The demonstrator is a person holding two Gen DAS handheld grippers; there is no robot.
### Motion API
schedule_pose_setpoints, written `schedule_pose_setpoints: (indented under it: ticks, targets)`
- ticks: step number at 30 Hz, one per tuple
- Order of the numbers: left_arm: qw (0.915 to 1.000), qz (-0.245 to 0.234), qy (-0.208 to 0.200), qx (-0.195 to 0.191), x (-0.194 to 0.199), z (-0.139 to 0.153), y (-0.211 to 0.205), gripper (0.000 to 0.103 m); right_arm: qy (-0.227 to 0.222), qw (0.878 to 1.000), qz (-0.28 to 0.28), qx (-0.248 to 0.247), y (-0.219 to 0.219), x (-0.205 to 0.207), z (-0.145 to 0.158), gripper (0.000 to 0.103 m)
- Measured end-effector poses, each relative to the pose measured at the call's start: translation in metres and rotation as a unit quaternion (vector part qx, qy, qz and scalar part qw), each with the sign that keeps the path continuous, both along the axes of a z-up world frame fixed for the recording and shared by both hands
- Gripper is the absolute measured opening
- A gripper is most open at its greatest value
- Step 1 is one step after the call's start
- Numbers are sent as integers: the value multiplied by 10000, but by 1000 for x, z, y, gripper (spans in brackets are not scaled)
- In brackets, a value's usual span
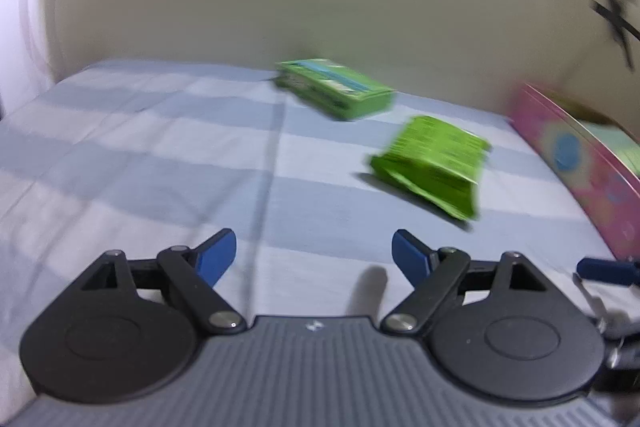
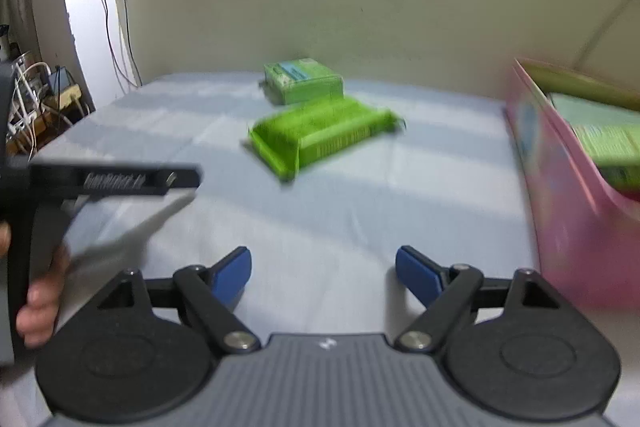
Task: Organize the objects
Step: 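Move the left tool toward the green wet-wipe pack, then grasp the green wet-wipe pack with the left tool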
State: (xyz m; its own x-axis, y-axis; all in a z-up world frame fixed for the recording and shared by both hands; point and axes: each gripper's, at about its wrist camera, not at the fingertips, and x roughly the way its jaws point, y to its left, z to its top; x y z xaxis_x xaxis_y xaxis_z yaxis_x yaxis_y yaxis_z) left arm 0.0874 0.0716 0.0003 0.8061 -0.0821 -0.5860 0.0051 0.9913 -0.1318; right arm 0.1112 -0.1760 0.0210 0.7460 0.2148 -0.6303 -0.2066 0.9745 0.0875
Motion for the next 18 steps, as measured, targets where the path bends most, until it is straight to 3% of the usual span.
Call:
schedule_pose_setpoints:
  ticks: [2,5,9,12,15,18]
  targets:
    - [9993,31,-105,-351,-2,1,9,87,-243,9997,-67,75,-5,18,13,82]
    - [9985,62,-193,-511,-3,2,11,87,-321,9977,-315,511,-20,60,27,82]
    - [9973,28,-297,-673,-4,2,15,87,-112,9944,-614,849,-34,120,27,76]
    - [9947,23,-233,-998,-1,0,25,87,130,9927,-736,950,-37,153,17,68]
    - [9895,-44,-207,-1432,2,-2,35,87,455,9894,-672,1204,-37,171,3,59]
    - [9836,-131,-178,-1792,4,-3,41,87,642,9840,-480,1593,-35,157,-8,57]
